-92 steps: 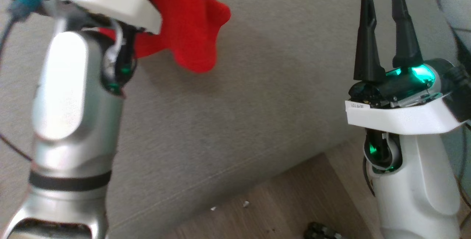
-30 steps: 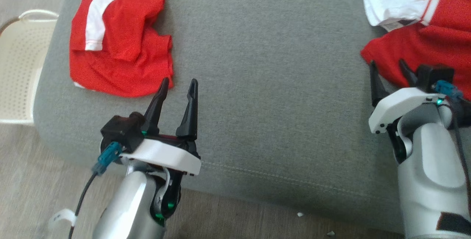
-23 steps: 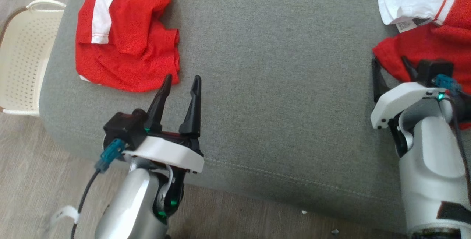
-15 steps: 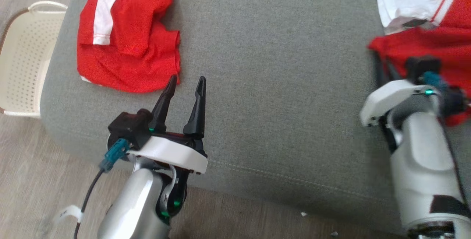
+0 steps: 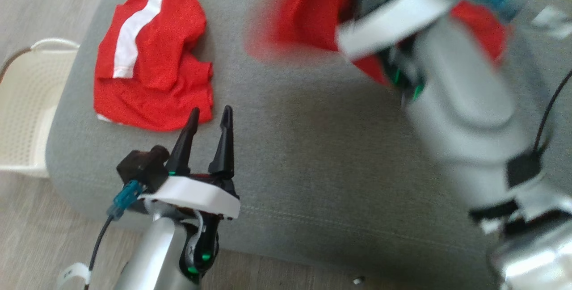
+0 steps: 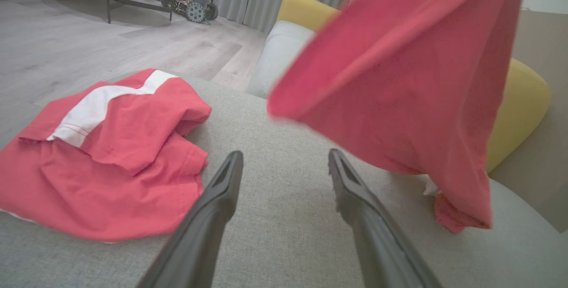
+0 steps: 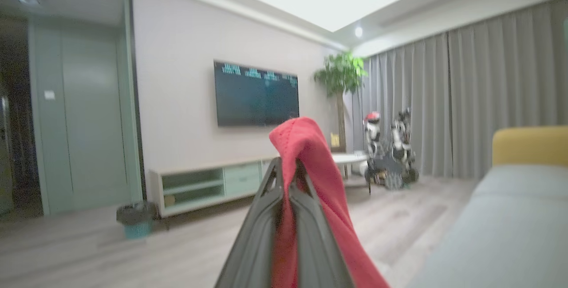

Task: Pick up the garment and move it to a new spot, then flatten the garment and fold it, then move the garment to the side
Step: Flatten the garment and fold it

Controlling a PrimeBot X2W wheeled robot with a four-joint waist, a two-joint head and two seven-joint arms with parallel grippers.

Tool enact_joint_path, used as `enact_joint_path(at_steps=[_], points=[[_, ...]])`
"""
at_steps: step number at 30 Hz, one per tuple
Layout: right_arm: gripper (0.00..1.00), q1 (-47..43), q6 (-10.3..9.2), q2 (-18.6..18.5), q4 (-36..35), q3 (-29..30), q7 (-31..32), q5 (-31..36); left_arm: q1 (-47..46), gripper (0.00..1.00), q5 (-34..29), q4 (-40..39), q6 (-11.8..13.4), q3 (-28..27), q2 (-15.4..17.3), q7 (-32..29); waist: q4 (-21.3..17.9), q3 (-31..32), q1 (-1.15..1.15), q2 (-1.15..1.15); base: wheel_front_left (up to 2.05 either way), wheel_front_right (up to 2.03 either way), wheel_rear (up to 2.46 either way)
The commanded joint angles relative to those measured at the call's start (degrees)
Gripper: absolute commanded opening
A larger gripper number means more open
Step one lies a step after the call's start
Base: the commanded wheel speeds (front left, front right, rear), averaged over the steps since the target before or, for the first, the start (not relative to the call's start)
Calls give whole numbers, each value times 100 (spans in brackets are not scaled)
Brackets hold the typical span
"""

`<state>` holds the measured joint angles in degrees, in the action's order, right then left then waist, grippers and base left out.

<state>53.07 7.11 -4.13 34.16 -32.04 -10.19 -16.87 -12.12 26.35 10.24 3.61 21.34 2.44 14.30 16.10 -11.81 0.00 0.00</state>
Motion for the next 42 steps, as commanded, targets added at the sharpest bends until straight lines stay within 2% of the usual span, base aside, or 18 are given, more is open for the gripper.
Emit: enact_joint_path(at_steps=[1, 5, 11, 17, 20, 23, 24, 25, 30, 34, 37, 39, 42], points=[[0, 498, 37, 123, -453, 0, -78, -414, -61, 100, -79, -160, 6, -271, 44, 70, -132, 119, 0, 0, 0, 0, 0], [0, 1001, 37, 80, -645, 425, -56, -977, 54, 100, -164, -155, -21, -472, 44, 70, -313, 200, 0, 0, 0, 0, 0], [0, 840, 37, -714, -274, 1303, 26, -973, 58, 100, -207, -184, -75, -525, 43, 70, -566, 97, 0, 0, 0, 0, 0], [0, -75, 37, -1698, 533, 2297, 120, -661, -45, 100, -270, -149, -106, -495, 43, 70, -800, -78, 0, 0, 0, 0, 0], [0, -488, 37, -1996, 1087, 2903, 148, -369, -111, 100, -318, -112, -120, -492, 43, 70, -898, -138, 0, 0, 0, 0, 0], [0, -620, 37, -2094, 1486, 3376, 182, -106, -136, 100, -354, -88, -128, -509, 43, 70, -985, -173, 0, 0, 0, 0, 0], [38, -645, 37, -2133, 1679, 3608, 184, 106, -147, 100, -386, -65, -141, -515, 43, 70, -1030, -183, 0, 0, 0, 0, 0], [100, -647, 37, -2129, 1827, 3796, 171, 335, -158, 100, -410, -43, -153, -524, 43, 70, -1071, -192, 0, 0, 0, 0, 0], [100, -527, 37, -1685, 2085, 4212, 166, 1227, -209, 100, -457, 30, -185, -575, 43, 70, -1277, -178, 0, 0, 0, 0, 0], [100, -528, 37, -1173, 1898, 4197, 119, 1617, -200, 100, -466, 54, -199, -592, 43, 70, -1463, -96, 0, 0, 0, 0, 0], [100, -712, 37, -742, 1560, 3946, -33, 1640, -178, 100, -447, 56, -200, -607, 43, 70, -1585, 6, 0, 0, 0, 0, 0], [100, -1139, 37, -350, 1055, 3475, -170, 1428, -155, 100, -374, 15, -171, -636, 43, 70, -1700, 85, 0, 0, 0, 0, 0], [100, -1739, 37, -156, 444, 2977, -250, 1213, -153, 100, -327, -29, -141, -663, 43, 70, -1816, 117, 0, 0, 0, 0, 0]])
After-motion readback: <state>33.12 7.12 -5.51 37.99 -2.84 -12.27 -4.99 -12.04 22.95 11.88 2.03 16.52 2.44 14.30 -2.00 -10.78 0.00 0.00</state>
